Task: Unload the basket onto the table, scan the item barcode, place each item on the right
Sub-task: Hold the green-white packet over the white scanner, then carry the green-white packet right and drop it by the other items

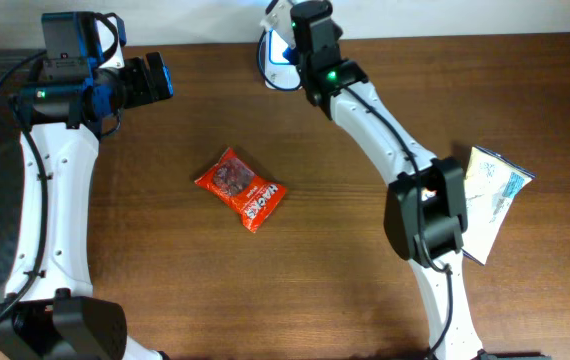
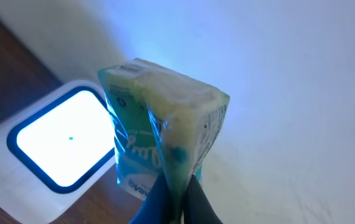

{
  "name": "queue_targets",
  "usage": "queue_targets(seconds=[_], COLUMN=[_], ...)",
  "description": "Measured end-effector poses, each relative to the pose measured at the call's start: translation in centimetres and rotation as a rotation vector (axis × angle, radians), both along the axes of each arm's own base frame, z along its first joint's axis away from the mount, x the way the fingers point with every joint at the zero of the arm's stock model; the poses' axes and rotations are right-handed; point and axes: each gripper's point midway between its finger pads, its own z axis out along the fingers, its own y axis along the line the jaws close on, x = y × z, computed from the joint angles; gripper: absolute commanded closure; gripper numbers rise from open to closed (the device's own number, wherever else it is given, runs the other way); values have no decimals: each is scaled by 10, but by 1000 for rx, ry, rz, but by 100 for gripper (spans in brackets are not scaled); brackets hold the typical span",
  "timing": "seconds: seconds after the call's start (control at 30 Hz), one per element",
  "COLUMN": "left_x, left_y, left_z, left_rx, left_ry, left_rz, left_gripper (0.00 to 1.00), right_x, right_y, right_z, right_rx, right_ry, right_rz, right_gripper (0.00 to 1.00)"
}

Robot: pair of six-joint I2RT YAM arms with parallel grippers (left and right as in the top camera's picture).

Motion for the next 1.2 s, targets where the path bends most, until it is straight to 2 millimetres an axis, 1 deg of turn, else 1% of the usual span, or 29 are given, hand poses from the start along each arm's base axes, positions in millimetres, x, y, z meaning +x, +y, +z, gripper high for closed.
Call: queue_targets(seconds=[0.13, 0.27, 0.63, 0.8, 0.87, 0.93, 1.0, 1.03, 1.1, 1.13, 1.17, 1.2], left_x=[0, 0, 0, 0, 0, 0, 0, 0, 0, 0, 0, 0], left_y=[0, 0, 0, 0, 0, 0, 0, 0, 0, 0, 0, 0], left_z=[0, 0, 0, 0, 0, 0, 0, 0, 0, 0, 0, 0], left_rx=[0, 0, 0, 0, 0, 0, 0, 0, 0, 0, -1, 0], left_ry=[0, 0, 0, 0, 0, 0, 0, 0, 0, 0, 1, 1], left_rz=[0, 0, 0, 0, 0, 0, 0, 0, 0, 0, -1, 0], left_gripper=[1, 1, 1, 1, 1, 1, 1, 1, 1, 1, 1, 1], right_x=[5, 6, 10, 9, 6, -6, -23, -36, -62, -82, -92, -105], right_y=[10, 11, 13, 12, 10, 6, -1, -5, -15, -23, -30, -40], right_z=[-32, -46, -40, -43, -48, -52, -48, -39, -9, 11, 27, 45], right_rx=[-143, -196, -213, -201, -160, -97, -21, 35, 180, 266, 326, 394], right_ry=[12, 21, -13, 3, 32, 105, 190, 238, 303, 351, 359, 379], right_rz=[69, 92, 101, 92, 71, 33, -16, -48, -127, -173, -205, -244], right_gripper=[96, 96, 96, 96, 96, 96, 96, 96, 96, 96, 96, 96])
